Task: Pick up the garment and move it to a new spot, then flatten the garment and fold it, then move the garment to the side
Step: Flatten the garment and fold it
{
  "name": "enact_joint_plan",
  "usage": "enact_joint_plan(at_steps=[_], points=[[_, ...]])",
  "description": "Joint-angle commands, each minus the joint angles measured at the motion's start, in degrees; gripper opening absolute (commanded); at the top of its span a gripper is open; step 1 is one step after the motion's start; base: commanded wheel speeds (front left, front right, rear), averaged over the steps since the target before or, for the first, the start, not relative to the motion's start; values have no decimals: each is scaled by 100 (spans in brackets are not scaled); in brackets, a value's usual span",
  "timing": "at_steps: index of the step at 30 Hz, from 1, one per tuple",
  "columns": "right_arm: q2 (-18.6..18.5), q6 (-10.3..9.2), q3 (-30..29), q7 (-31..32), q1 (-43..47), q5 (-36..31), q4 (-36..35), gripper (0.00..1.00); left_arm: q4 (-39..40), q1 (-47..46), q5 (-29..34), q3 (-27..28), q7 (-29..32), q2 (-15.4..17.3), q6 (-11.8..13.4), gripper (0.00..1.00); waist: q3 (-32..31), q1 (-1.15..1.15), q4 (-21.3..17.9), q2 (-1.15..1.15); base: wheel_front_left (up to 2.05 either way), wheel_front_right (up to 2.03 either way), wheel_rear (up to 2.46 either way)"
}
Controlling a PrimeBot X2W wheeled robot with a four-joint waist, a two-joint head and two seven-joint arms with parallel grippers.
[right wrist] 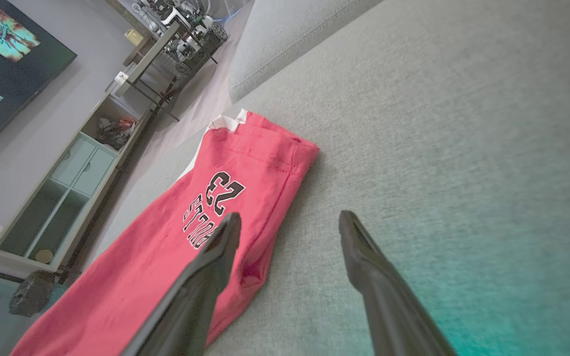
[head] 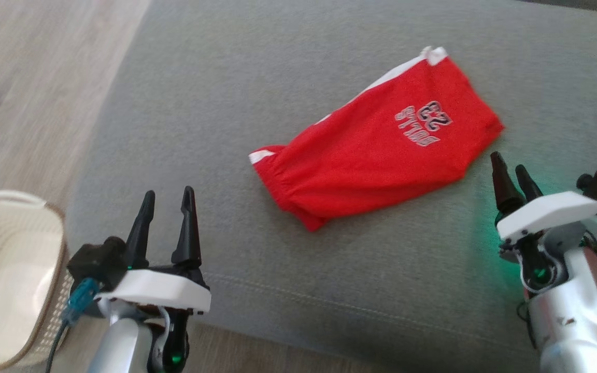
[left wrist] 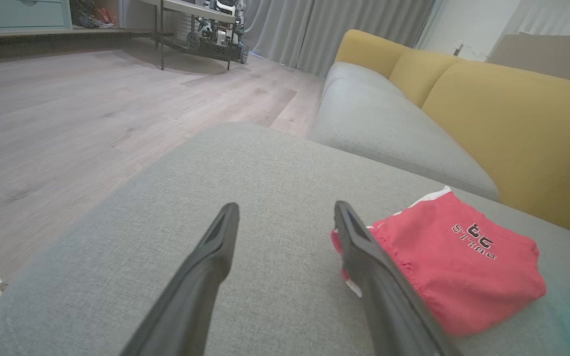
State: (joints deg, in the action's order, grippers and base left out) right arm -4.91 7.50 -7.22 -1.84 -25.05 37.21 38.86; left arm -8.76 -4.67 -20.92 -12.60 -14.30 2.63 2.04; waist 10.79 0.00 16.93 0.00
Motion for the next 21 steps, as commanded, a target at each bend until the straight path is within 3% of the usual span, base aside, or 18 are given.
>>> enact_joint_plan(at_steps=[1,7,21], points=[[-25,-1,64,88,-210,163,-81,100,145,-239,-53,138,-70,25,39,100,134,0,203,0,0,0,0],[-173,-1,-142,624,-556,703,329,100,-16,-281,-115,32,-70,25,98,100,265,0,456,0,0,0,0],[-501,-1,-343,1513,-1295,642,1508,100,43,-465,-341,-206,-70,25,200,100,474,0,938,0,0,0,0]])
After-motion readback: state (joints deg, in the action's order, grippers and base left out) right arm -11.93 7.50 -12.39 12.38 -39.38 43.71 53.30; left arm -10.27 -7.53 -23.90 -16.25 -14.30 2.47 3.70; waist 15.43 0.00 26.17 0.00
